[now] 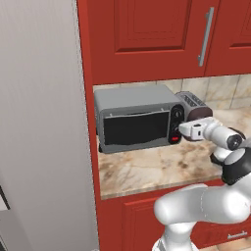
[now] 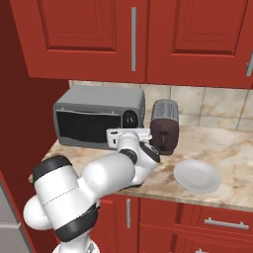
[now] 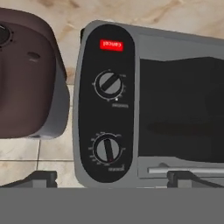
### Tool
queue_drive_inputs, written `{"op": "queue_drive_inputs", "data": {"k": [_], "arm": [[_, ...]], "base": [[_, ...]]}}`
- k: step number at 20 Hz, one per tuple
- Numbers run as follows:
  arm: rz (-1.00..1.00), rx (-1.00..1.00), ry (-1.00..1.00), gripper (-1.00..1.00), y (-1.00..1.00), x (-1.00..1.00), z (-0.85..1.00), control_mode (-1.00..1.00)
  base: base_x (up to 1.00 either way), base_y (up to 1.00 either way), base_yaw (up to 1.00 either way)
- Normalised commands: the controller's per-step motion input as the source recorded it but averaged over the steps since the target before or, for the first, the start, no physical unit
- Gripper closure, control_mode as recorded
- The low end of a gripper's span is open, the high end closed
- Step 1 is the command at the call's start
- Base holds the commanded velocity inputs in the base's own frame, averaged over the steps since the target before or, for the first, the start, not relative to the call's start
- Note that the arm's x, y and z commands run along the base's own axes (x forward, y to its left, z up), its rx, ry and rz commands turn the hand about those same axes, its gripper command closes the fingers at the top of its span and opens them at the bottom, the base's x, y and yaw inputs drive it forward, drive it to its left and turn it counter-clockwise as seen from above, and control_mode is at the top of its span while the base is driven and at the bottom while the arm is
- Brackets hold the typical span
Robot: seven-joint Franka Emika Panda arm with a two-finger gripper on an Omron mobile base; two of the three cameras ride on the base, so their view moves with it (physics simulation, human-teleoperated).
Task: Pull the toaster oven rack outwards. Pick up the baguette from the plate and place it on the toaster oven rack. Close the toaster oven door fully and set the temperature to the lowest setting.
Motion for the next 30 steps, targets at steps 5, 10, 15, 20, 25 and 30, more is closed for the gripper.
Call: {"op": "queue_drive_inputs", "data": {"k": [5,10,15,20,25,30], "arm": [[0.0,-0.01,0.0,-1.0,-0.04,0.15,0.0,-1.0],[-0.04,0.0,0.0,-1.0,0.13,0.14,0.0,-1.0],[-0.04,0.0,0.0,-1.0,0.2,0.18,0.0,-1.0],[-0.05,-0.03,-0.01,-1.0,0.08,0.27,-0.17,-1.0],[0.0,-0.05,-0.04,-1.0,-0.1,0.38,-0.38,-1.0],[0.0,-0.09,-0.08,-1.0,-0.1,0.14,-0.63,-1.0]], "base": [[0.0,0.0,0.0],[0.0,0.0,0.0],[0.0,0.0,0.0],[0.0,0.0,0.0],[0.0,0.0,0.0],[0.0,0.0,0.0]]}}
